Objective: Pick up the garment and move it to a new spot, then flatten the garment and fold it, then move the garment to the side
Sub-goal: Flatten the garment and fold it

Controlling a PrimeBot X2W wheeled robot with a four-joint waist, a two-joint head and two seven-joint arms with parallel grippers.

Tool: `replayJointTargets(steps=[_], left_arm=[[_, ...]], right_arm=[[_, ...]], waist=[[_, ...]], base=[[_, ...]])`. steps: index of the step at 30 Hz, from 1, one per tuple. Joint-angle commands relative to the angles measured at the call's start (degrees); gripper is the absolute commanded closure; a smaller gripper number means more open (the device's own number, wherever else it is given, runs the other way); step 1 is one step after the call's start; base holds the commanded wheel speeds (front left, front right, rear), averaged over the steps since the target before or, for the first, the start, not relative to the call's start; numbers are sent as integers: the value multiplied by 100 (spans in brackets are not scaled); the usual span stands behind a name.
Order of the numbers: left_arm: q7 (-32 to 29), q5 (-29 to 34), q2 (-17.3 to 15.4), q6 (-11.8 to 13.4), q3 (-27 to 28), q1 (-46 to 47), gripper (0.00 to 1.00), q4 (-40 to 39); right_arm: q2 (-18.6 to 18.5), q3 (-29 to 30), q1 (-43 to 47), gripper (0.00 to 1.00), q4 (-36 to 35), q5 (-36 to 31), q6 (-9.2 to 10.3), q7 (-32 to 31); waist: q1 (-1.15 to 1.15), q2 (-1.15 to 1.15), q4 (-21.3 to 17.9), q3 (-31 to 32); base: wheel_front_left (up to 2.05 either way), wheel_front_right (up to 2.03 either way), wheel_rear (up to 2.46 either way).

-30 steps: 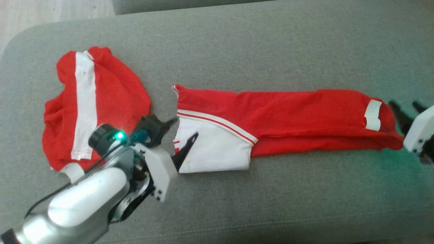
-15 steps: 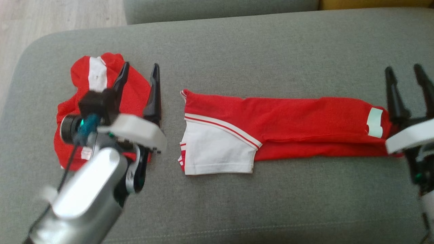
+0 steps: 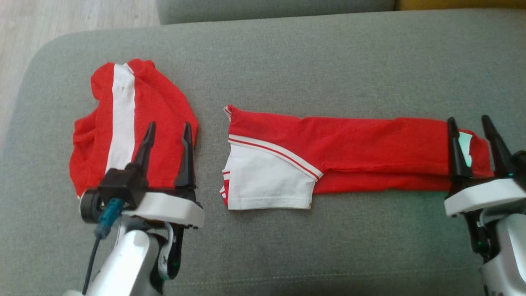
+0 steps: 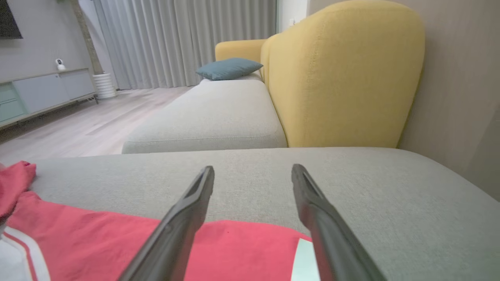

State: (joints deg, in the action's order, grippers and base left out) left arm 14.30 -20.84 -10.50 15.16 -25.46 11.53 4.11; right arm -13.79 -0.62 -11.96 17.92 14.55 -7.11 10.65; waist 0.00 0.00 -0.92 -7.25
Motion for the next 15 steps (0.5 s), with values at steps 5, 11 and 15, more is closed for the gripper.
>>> replayJointTargets(steps=[5,11,15], left_arm=[[69,285,202,-362,503,164,0,-11],[69,526,393,-713,659,187,0,181],[70,639,467,-851,780,230,0,248]], right_arm=[[90,492,-264,0,205,-190,-37,-284],[423,1429,-565,0,786,-636,-37,-807],[592,1857,-790,0,1060,-846,-37,-1064]], waist=[[0,0,24,-169],[0,0,41,-380],[0,0,33,-544]], base=[[0,0,0],[0,0,0],[0,0,0]])
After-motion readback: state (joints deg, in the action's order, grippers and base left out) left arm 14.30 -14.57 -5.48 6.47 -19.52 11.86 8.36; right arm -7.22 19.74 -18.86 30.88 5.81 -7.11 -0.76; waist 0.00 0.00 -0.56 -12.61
